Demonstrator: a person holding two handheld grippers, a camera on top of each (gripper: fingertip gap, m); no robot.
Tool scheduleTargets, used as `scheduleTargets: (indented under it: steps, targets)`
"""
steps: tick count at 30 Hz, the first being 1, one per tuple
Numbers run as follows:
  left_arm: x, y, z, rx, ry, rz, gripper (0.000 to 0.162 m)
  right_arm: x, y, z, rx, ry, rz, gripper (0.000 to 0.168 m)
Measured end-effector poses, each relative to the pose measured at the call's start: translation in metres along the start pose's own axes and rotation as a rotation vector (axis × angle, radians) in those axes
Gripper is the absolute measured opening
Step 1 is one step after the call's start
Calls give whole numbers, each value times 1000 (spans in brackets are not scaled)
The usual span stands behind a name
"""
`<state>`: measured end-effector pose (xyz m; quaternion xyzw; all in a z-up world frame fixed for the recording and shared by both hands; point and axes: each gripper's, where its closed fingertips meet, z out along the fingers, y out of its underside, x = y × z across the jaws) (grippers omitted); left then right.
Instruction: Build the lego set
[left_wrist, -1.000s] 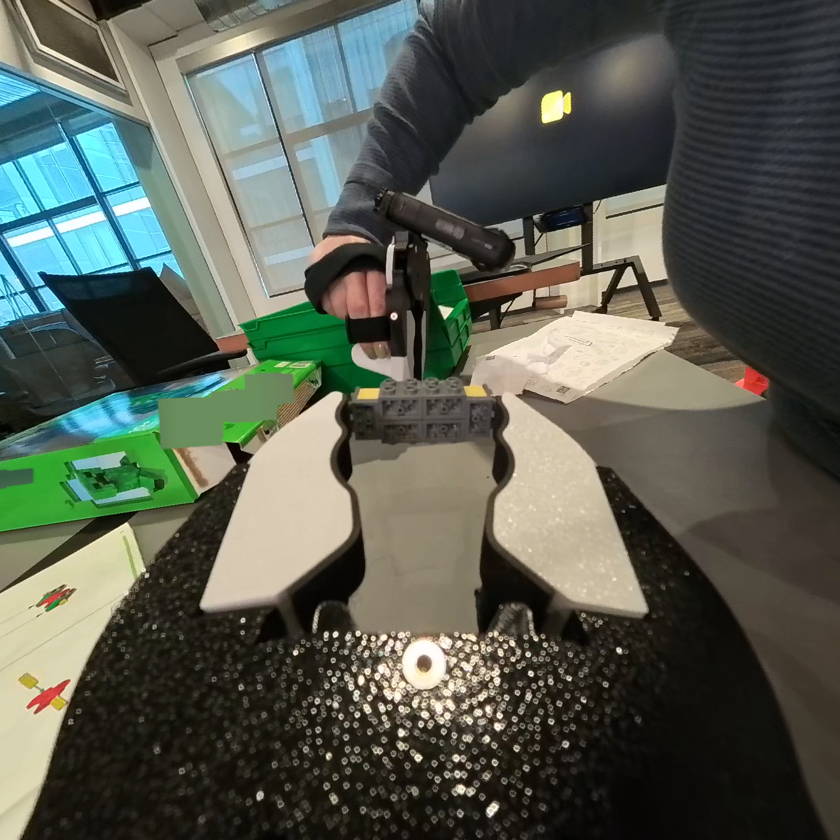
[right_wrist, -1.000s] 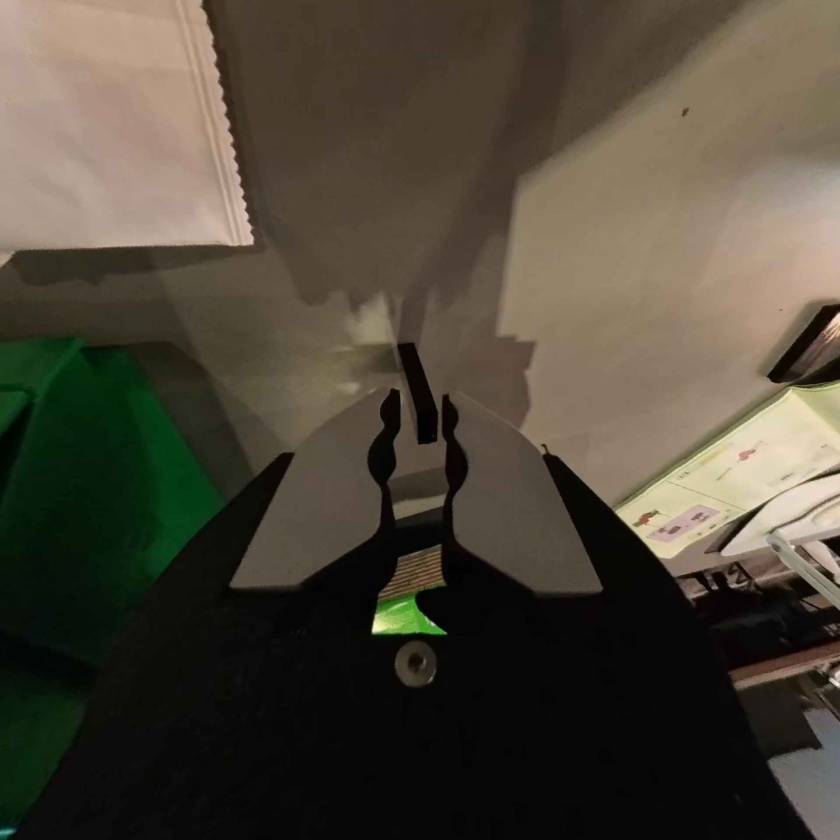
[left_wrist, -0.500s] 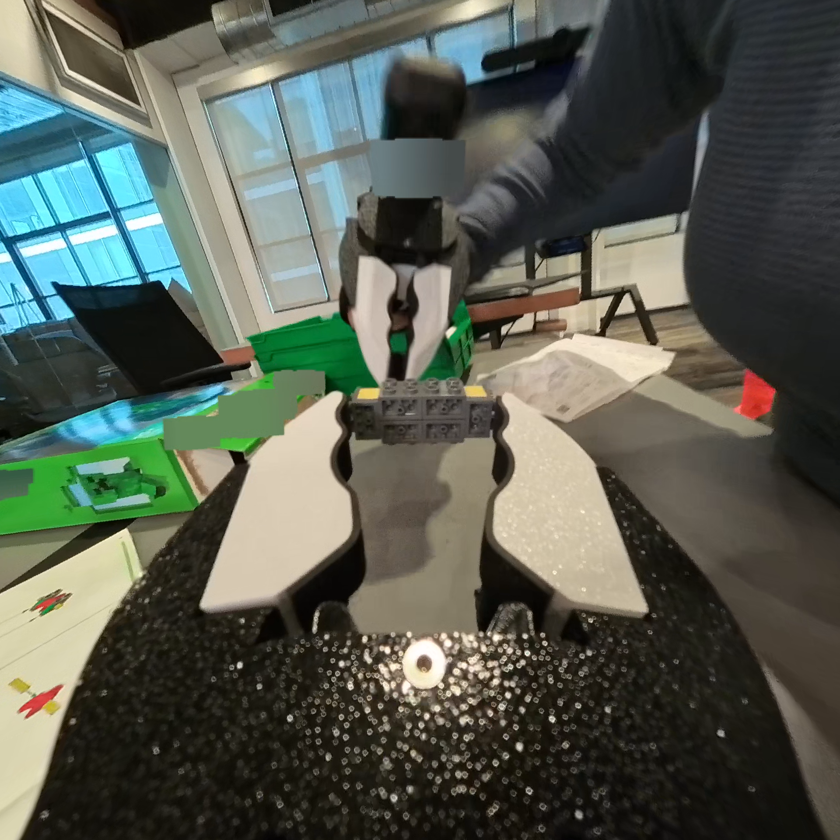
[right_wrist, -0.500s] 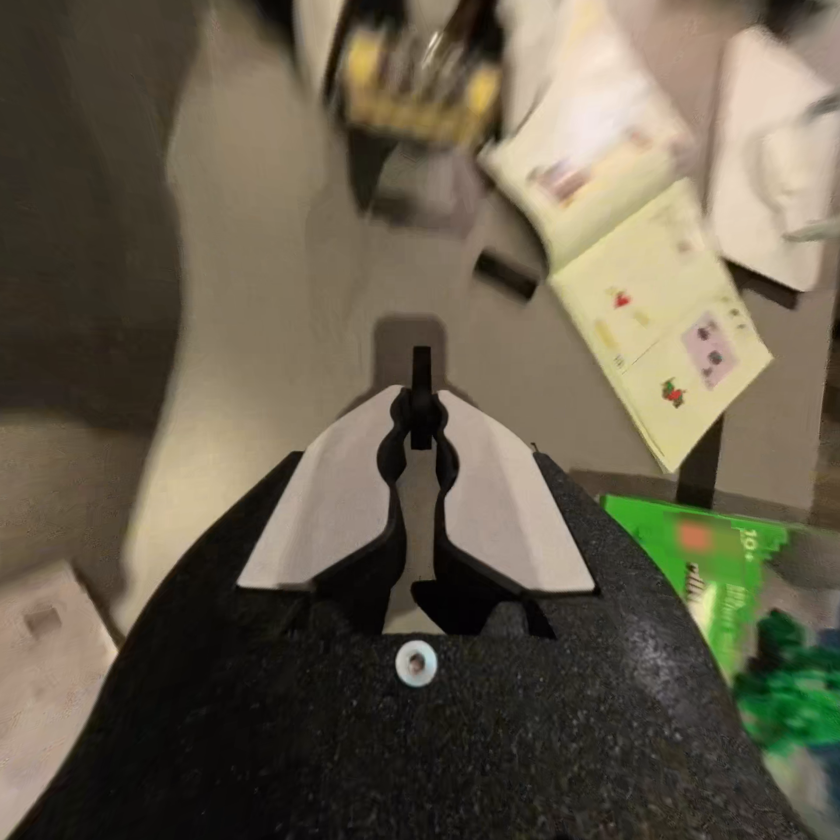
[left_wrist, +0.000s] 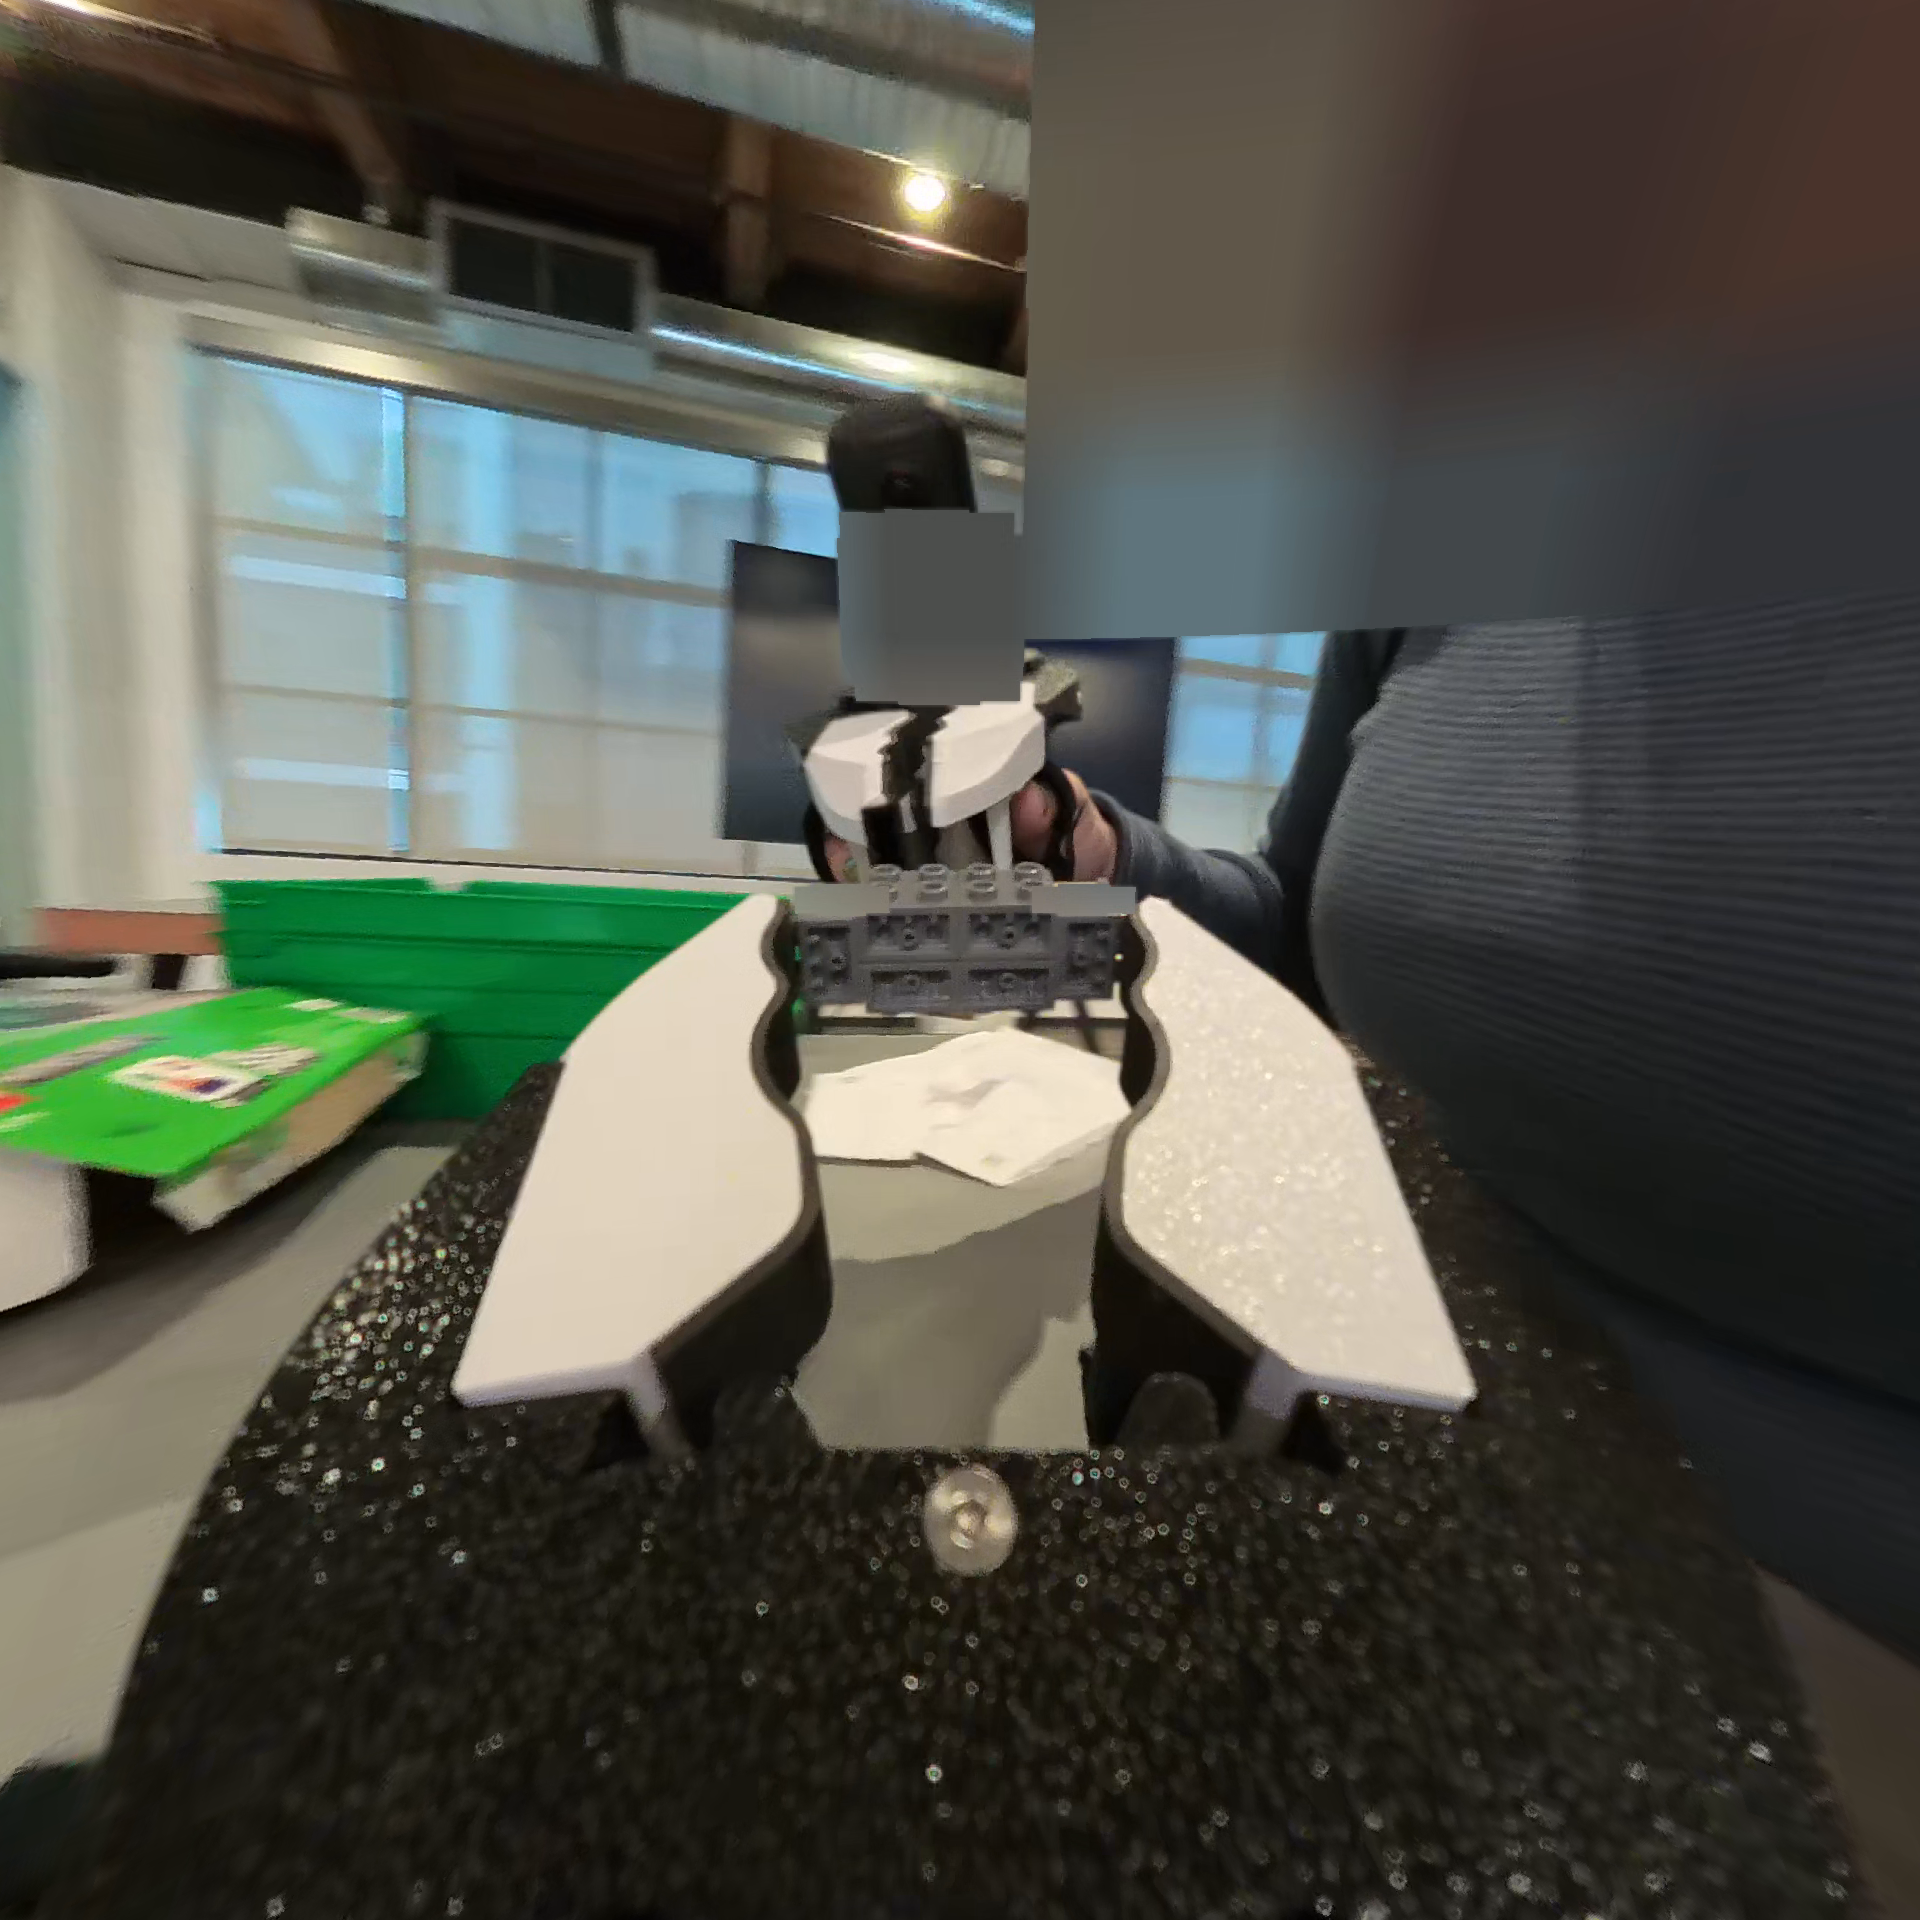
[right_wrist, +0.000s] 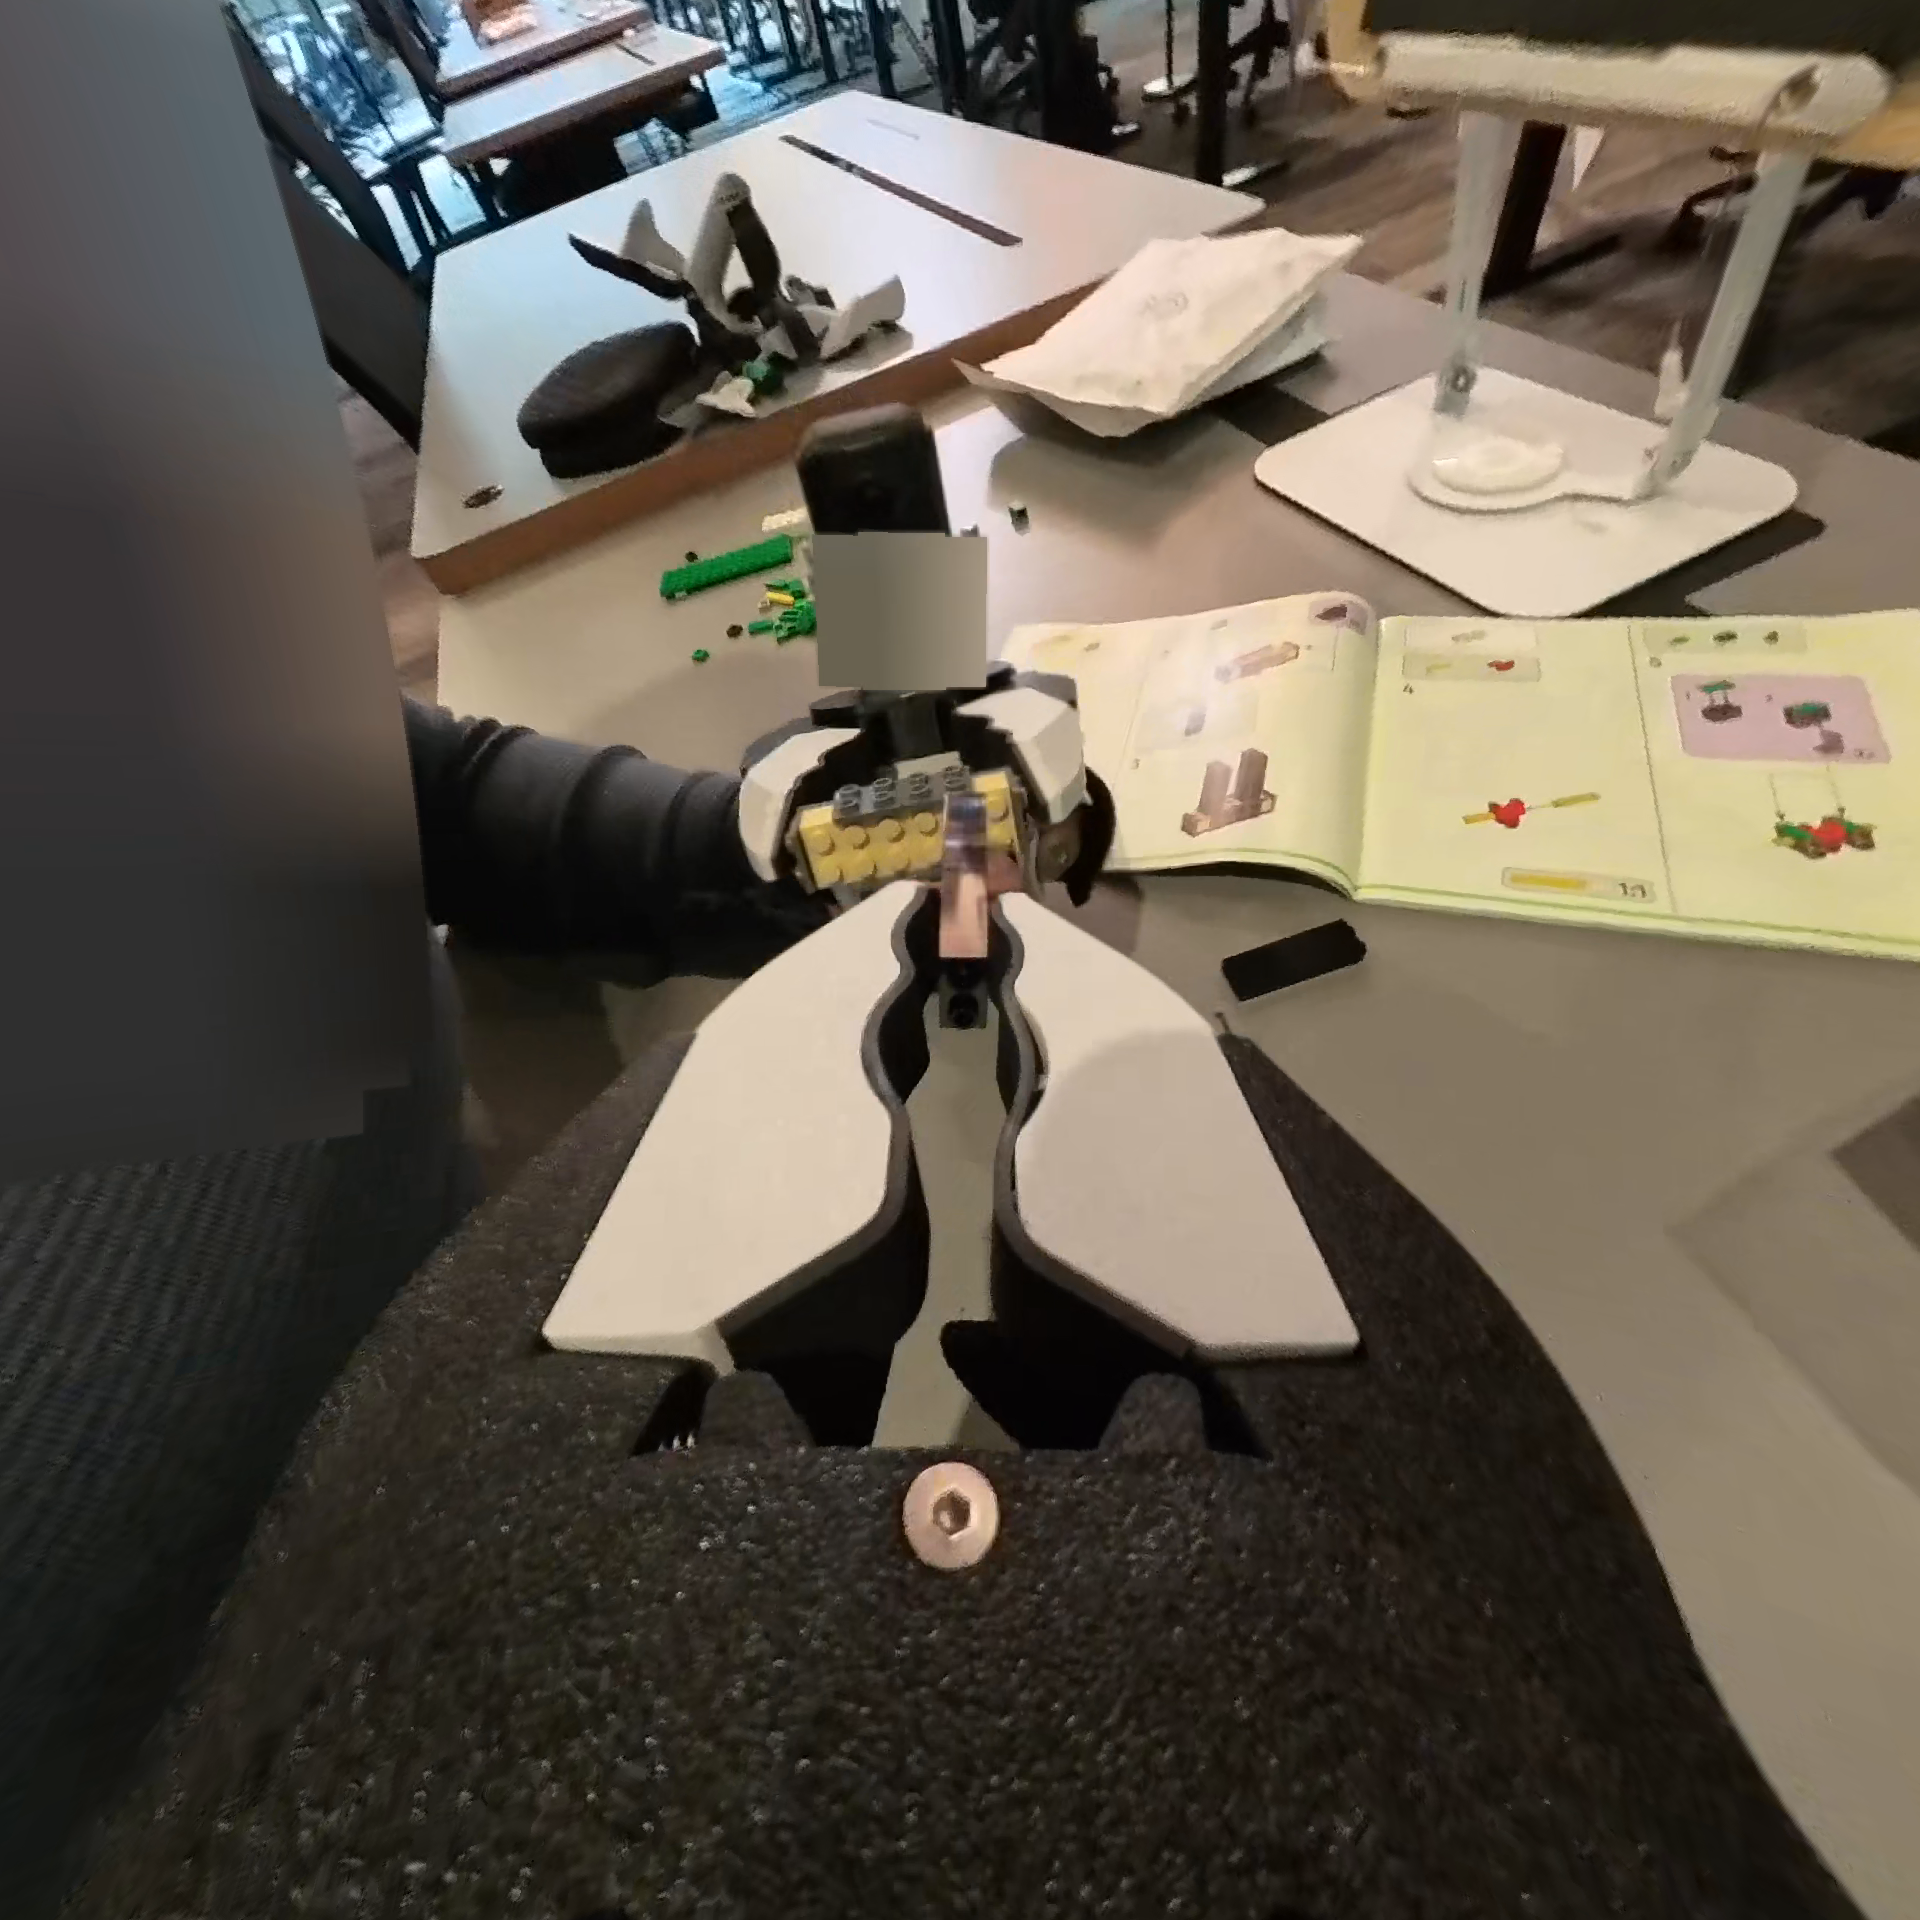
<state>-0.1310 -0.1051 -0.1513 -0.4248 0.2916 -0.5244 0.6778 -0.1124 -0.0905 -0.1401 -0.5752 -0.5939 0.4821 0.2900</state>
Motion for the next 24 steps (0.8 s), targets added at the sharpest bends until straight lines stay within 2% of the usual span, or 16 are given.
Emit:
scheduleTargets:
  steps: [7,24]
  targets:
    - [9,0,3,12,72,-48,60,-9,12,10,-122,44,35,8]
    - [12,-4,2,46,100,-82,60,-13,8,11,-108,33,74,8]
